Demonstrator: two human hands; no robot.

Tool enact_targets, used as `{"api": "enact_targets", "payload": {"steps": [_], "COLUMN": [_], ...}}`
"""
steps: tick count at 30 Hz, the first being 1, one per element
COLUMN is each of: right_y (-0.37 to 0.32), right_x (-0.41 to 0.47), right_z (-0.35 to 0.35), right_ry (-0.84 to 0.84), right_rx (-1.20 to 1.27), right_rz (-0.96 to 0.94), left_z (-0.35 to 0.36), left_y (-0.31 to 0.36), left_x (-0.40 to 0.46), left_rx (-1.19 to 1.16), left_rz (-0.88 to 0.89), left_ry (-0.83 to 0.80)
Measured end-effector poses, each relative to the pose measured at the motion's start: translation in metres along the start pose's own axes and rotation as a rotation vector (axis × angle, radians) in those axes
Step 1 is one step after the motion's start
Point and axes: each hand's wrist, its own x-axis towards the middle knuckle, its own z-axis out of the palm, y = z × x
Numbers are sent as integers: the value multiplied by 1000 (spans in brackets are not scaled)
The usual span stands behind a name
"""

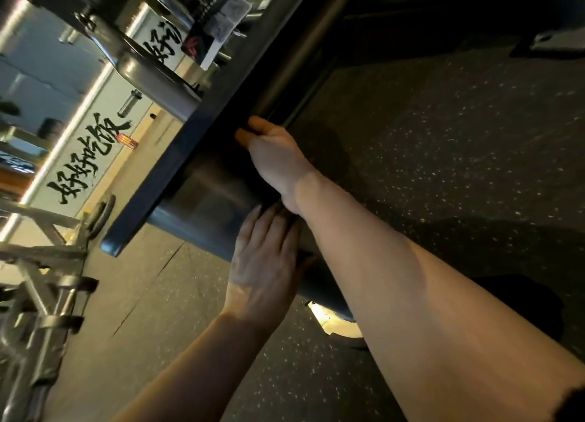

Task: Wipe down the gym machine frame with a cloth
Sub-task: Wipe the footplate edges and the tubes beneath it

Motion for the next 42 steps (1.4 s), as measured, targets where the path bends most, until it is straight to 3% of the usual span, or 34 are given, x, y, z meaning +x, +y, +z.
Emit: {"api": "enact_targets", "payload": {"steps": [7,15,18,22,24,26,29,31,34,38,40,42], "right_y": [15,113,153,181,184,184,189,194,200,197,191,185], "right_x": [-8,-60,-86,-116,-130,-142,-164,-180,-193,-187,-178,-167], "right_z": [-17,-43,-57,-46,-32,-22,-18,-17,-19,-13,-7,-4], "right_ry": [-96,161,250,380,467,536,467,407,259,-102,-109,8], "right_rx": [217,44,-137,-300,-395,-458,-591,-739,-839,-766,-857,-966], "right_rz": [16,195,290,247,182,99,10,-64,-187,-145,-205,-334], "left_z": [7,21,40,68,75,76,79,79,82,75,73,77], "left_y": [-3,18,47,91,114,132,142,141,145,145,137,130], "left_x": [-1,-12,-32,-75,-92,-97,-85,-74,-70,-92,-98,-94], "left_rx": [-44,-321,-423,-579,-750,-969,-1291,-1650,-2049,-2704,-2818,-2745], "left_rz": [29,-62,-98,-190,-385,-759,-1205,-1419,-1601,-1737,-1731,-1798], "left_ry": [69,236,180,113,109,68,43,99,154,329,294,223]}}
